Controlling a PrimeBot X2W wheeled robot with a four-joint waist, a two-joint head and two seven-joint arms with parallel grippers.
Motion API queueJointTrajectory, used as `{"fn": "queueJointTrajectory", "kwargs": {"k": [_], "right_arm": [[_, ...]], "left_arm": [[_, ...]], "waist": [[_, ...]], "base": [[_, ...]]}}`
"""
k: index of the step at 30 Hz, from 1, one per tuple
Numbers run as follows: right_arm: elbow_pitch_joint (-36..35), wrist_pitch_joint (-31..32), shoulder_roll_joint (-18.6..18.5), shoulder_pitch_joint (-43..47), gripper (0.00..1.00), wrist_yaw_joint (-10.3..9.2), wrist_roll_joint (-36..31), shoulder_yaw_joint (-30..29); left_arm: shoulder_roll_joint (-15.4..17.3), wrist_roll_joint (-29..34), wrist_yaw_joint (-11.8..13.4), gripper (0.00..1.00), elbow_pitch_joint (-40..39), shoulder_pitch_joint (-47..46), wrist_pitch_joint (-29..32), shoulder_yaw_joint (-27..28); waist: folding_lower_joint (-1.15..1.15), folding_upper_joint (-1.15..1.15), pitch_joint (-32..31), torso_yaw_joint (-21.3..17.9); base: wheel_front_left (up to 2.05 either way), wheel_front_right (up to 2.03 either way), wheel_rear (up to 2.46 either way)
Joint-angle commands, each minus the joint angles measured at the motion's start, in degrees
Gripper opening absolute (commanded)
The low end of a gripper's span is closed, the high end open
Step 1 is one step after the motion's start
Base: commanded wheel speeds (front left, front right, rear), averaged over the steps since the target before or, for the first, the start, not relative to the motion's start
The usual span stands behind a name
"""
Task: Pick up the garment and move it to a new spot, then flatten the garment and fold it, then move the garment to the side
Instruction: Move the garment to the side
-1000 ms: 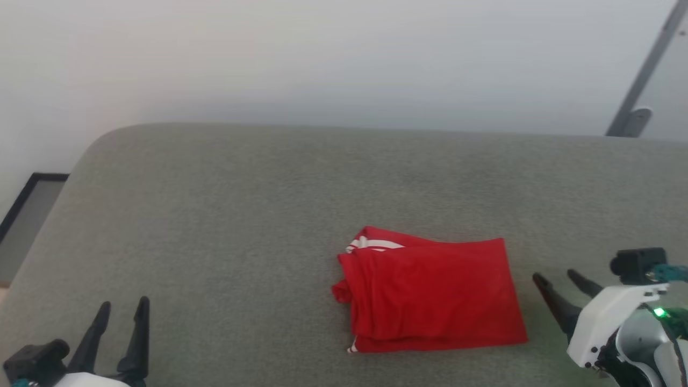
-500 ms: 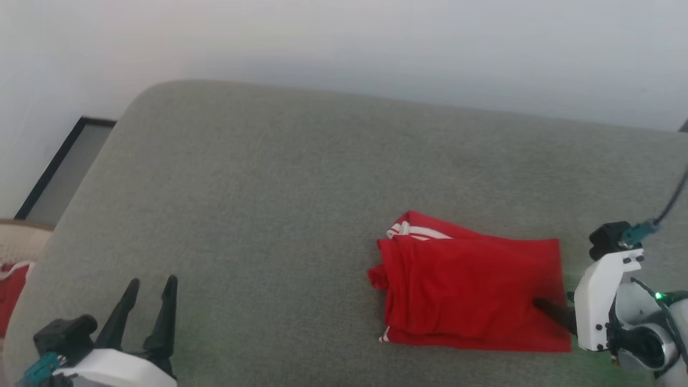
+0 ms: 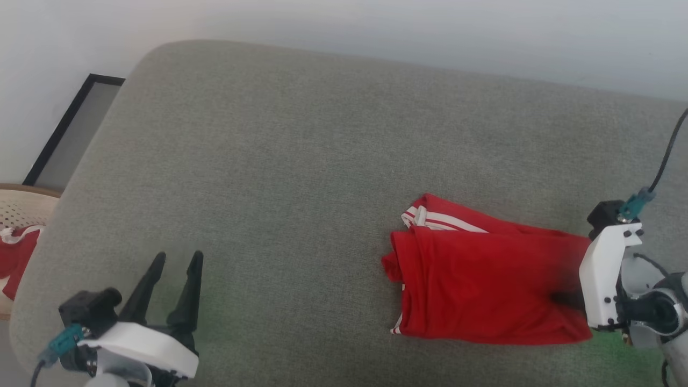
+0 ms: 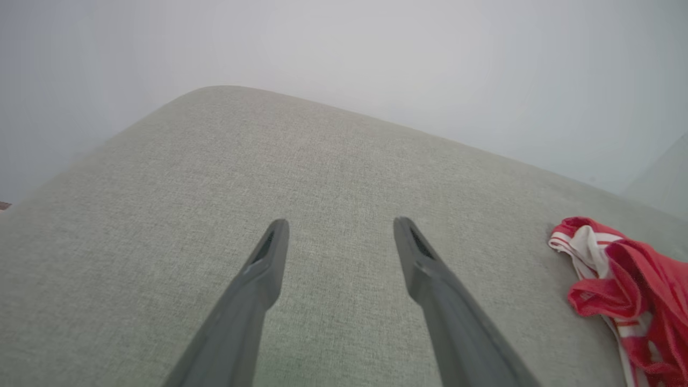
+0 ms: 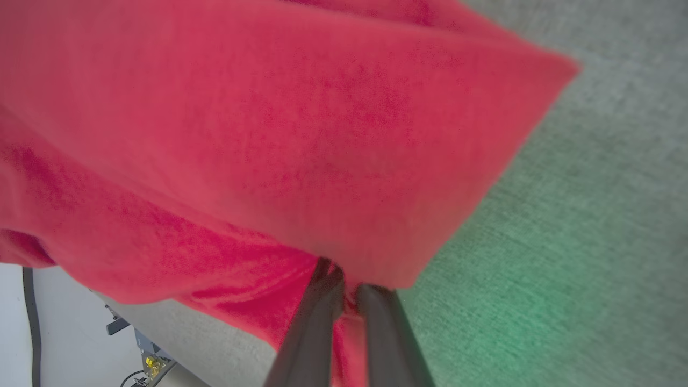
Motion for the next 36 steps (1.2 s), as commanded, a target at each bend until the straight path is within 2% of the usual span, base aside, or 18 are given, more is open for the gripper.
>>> {"fn": "queueJointTrajectory", "kwargs": {"k": [1,9,20,36], "right_arm": [[0.46,-0.28,0.75,-0.19,0.0,-0.11,-0.15,0.12],[-1.63,-0.86,-0.94,-2.41,0.0,-0.11,-2.84,-5.27],[-2.38,-0.37,-4.35,-6.41,0.0,-0.11,-6.87,-11.84],[1.41,-6.55,-11.36,-16.04,0.0,-0.11,-15.66,-20.61]], "left_arm": [[0.21,-0.05,-0.11,1.0,0.08,-1.0,-0.25,0.02],[0.87,0.52,-0.11,1.0,-0.84,-3.72,-0.25,-1.28],[0.16,2.23,-0.11,1.0,-3.66,-7.73,-0.25,-4.0],[1.32,2.38,-0.11,1.0,-5.45,-18.11,-0.24,-10.87]], "waist": [[0.0,0.0,0.17,-0.19],[0.0,0.0,1.03,-2.46],[0.0,0.0,3.89,-8.15],[0.0,0.0,12.48,-17.94]], "base": [[0.0,0.0,0.0],[0.0,0.0,0.0],[0.0,0.0,0.0],[0.0,0.0,0.0]]}}
